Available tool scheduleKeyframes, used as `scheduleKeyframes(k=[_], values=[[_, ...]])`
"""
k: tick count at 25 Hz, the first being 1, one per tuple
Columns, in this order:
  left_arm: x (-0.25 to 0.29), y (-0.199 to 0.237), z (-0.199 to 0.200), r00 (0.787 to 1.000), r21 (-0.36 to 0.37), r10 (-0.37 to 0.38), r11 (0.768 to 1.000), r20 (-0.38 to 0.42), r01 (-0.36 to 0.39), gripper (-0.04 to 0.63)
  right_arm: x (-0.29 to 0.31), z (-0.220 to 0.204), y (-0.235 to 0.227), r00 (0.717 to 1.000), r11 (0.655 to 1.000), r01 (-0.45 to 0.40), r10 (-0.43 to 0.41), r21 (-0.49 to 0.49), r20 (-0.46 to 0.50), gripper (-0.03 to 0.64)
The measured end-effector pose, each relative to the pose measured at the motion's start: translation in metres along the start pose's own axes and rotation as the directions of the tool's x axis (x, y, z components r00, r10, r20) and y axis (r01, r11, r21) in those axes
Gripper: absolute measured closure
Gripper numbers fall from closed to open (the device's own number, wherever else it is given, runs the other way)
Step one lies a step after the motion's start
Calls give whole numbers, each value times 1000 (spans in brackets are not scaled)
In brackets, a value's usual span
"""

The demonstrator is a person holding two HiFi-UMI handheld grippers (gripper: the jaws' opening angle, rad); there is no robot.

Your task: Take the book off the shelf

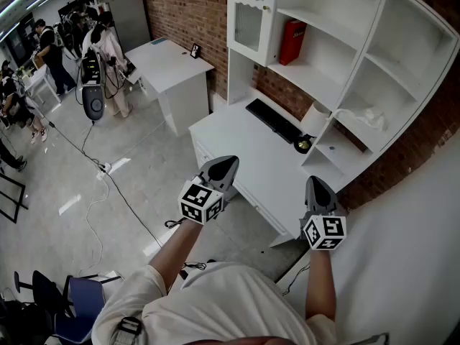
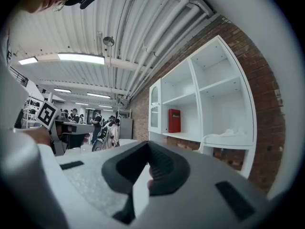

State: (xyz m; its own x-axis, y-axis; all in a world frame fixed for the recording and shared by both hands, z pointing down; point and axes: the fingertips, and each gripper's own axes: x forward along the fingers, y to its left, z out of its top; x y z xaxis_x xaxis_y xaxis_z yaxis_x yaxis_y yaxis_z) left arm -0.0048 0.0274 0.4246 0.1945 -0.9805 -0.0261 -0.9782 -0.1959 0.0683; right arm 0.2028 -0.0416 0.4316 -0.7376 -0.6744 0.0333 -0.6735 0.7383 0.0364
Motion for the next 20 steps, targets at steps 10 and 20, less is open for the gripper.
scheduleKeyframes(k=[10, 20], values=[[-3, -7, -1, 1000, 3, -1, 1000, -4, 1, 601, -7, 1, 0, 1000, 1000, -2, 2, -3, 2, 618], [-8, -8, -3, 1000, 8, -4, 1000, -6, 4, 601, -6, 1, 10, 1000, 1000, -18, 18, 3, 7, 618]])
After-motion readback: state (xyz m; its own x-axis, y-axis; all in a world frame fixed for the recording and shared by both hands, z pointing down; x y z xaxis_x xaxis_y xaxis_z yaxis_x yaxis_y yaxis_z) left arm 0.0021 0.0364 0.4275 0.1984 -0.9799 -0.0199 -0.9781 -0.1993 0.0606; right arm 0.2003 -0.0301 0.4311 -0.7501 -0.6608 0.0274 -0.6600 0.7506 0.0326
